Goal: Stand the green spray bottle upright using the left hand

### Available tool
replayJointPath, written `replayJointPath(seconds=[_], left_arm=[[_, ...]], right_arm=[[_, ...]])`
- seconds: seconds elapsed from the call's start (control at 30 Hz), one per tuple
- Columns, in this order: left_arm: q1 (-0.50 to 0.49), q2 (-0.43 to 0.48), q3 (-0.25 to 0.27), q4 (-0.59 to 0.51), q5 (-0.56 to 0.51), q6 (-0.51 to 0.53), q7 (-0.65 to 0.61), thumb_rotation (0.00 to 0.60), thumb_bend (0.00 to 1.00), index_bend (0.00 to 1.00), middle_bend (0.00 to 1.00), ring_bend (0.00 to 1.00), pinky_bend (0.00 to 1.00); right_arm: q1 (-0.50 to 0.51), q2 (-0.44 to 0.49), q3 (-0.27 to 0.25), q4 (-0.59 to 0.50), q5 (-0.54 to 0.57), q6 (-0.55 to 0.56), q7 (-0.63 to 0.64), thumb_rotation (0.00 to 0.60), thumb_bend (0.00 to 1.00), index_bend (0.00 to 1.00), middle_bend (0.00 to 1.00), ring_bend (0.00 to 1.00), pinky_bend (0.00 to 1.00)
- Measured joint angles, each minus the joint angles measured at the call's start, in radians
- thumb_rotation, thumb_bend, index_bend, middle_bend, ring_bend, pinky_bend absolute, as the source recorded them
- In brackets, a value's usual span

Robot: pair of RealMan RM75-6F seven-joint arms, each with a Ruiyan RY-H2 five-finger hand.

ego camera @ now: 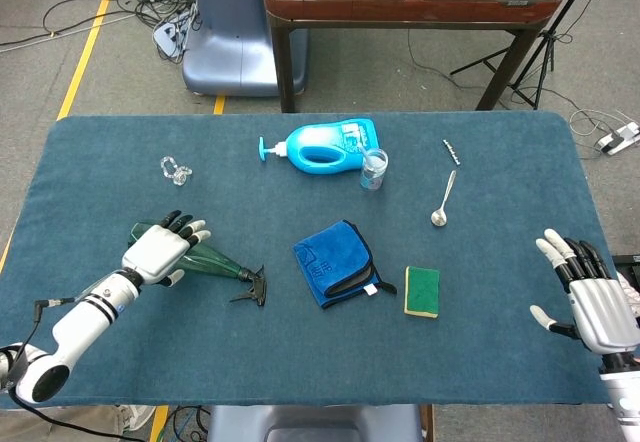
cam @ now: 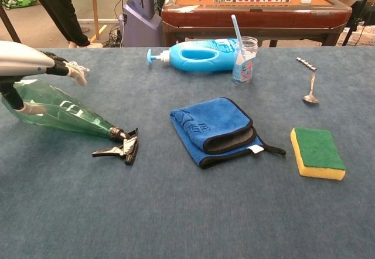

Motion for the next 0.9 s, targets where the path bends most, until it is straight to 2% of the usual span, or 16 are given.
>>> replayJointPath(seconds=[0.37,0.9], left_arm=[[-0.033,-0.105,0.003,0.013,-0.141,0.025,0.25,0.6,0.36,0.15,0.08,0.0,0.0],[-0.129,-0.215,0.037,-0.024,-0.469,0.112,0.588,0.6,0.36,0.17,0.09,0.0,0.0]], right_arm=[[-0.005,0.0,-0.003,0.009,0.003,0.002,0.011,0.6,0.2,0.09,0.06,0.0,0.0],[-0.005,-0.001,-0.002,0.02,0.007,0.001,0.025,0.6,0.2,0.09,0.06,0.0,0.0]])
